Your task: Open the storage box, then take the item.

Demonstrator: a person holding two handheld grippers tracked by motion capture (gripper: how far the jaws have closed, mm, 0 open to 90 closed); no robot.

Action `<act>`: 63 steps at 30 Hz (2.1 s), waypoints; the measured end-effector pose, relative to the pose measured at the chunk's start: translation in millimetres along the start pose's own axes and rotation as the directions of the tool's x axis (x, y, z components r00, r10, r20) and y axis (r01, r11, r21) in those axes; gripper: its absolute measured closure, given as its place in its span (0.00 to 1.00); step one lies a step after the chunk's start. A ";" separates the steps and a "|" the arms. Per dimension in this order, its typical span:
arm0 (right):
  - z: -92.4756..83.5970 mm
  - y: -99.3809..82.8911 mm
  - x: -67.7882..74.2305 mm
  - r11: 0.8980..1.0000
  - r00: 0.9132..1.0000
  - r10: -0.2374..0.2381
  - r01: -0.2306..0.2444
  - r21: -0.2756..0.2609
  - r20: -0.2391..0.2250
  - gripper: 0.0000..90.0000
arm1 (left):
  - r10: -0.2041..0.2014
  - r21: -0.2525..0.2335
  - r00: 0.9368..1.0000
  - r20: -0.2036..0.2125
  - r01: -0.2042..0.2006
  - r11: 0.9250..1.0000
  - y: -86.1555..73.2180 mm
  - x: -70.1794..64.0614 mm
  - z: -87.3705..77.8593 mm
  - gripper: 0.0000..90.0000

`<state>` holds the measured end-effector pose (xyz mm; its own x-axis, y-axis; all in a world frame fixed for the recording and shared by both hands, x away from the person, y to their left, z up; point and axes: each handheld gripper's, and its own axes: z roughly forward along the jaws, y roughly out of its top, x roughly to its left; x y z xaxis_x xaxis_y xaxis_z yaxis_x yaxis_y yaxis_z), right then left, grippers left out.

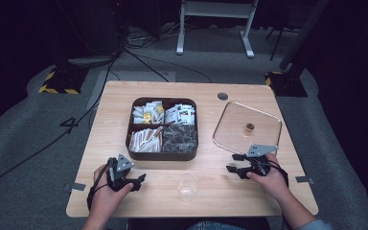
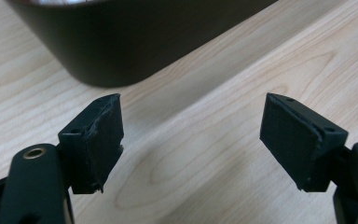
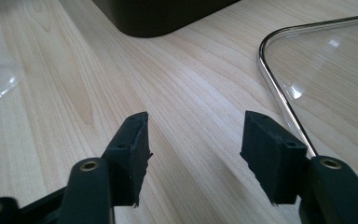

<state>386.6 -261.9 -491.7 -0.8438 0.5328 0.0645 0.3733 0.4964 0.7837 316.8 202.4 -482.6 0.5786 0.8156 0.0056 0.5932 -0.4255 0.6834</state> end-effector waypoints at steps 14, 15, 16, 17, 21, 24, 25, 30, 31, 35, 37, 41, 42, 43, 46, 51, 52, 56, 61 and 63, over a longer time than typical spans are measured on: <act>8.9 -8.2 6.0 0.997 0.998 -0.054 0.052 0.050 0.042 0.38 | 0.020 -0.082 0.999 0.031 -0.018 0.996 12.9 -9.2 -0.8 0.27; 9.0 -8.2 6.0 0.997 0.998 -0.053 0.051 0.049 0.041 0.38 | 0.017 -0.103 0.999 0.042 -0.012 0.995 14.0 -10.3 -3.4 0.27; 9.0 -8.2 6.0 0.997 0.998 -0.053 0.051 0.049 0.041 0.38 | 0.017 -0.103 0.999 0.042 -0.012 0.995 14.0 -10.3 -3.4 0.27; 9.1 -8.1 5.8 0.997 0.998 -0.053 0.051 0.050 0.039 0.38 | 0.011 -0.131 0.998 0.057 -0.003 0.991 15.5 -11.3 -6.1 0.27; 9.2 -8.0 5.8 0.998 0.998 -0.052 0.050 0.050 0.037 0.38 | 0.047 -0.152 0.997 0.068 -0.036 0.988 19.2 -16.7 -8.2 0.22; 9.4 -7.8 5.5 0.997 0.998 -0.052 0.050 0.051 0.033 0.37 | 0.085 -0.144 0.994 0.062 -0.076 0.987 21.7 -27.1 -10.4 0.22; 9.6 -7.6 5.2 0.997 0.998 -0.054 0.052 0.051 0.031 0.37 | 0.099 -0.142 0.993 0.070 -0.088 0.986 21.6 -30.0 -12.0 0.22; 9.9 -7.3 4.9 0.997 0.998 -0.056 0.054 0.052 0.030 0.37 | 0.120 -0.060 0.985 0.122 -0.113 0.992 16.6 -43.8 -16.3 0.24; 9.9 -7.3 4.9 0.997 0.998 -0.056 0.054 0.052 0.030 0.37 | 0.120 -0.060 0.985 0.122 -0.113 0.992 16.6 -43.8 -16.3 0.24; 12.3 -5.6 3.9 0.997 0.998 -0.058 0.057 0.051 0.027 0.36 | 0.158 -0.072 0.968 0.194 -0.146 0.987 12.0 -64.1 -19.3 0.23; 12.7 -5.2 3.7 0.997 0.998 -0.058 0.057 0.052 0.025 0.36 | 0.178 -0.091 0.958 0.223 -0.162 0.983 12.7 -70.4 -20.8 0.23; 13.1 -4.9 3.4 0.997 0.998 -0.060 0.059 0.052 0.024 0.36 | 0.204 -0.084 0.946 0.253 -0.189 0.978 13.7 -77.9 -17.7 0.21; 13.1 -4.9 3.4 0.997 0.998 -0.060 0.059 0.053 0.024 0.36 | 0.220 -0.076 0.941 0.259 -0.207 0.975 13.8 -80.3 -16.1 0.21; 13.1 -4.8 3.4 0.997 0.998 -0.060 0.058 0.052 0.023 0.36 | 0.240 -0.073 0.933 0.268 -0.229 0.971 13.6 -82.7 -14.7 0.21; 13.3 -4.7 3.1 0.997 0.998 -0.061 0.059 0.052 0.023 0.36 | 0.259 -0.091 0.920 0.293 -0.243 0.966 14.6 -87.5 -11.9 0.21; 13.4 -4.6 3.1 0.997 0.998 -0.062 0.060 0.052 0.023 0.36 | 0.268 -0.165 0.898 0.348 -0.223 0.961 20.0 -96.7 -2.5 0.22; 13.4 -4.7 3.2 0.997 0.998 -0.061 0.060 0.052 0.024 0.36 | 0.272 -0.186 0.891 0.363 -0.217 0.958 21.3 -99.6 0.1 0.23; 13.4 -4.7 3.2 0.997 0.998 -0.062 0.061 0.052 0.024 0.36 | 0.280 -0.225 0.883 0.377 -0.206 0.952 22.7 -101.4 1.4 0.23; 13.4 -4.7 3.3 0.997 0.998 -0.062 0.061 0.052 0.023 0.36 | 0.286 -0.256 0.874 0.393 -0.194 0.947 24.8 -102.9 1.9 0.23; 13.3 -4.8 3.3 0.997 0.998 -0.064 0.062 0.052 0.023 0.36 | 0.286 -0.269 0.870 0.401 -0.187 0.945 25.9 -104.6 3.3 0.23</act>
<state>387.2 -253.5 -503.4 -0.8569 0.5155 0.0006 0.3397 0.5637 0.7529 273.5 104.7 -468.0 0.8977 0.4310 -0.0922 0.3017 -0.4486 0.8413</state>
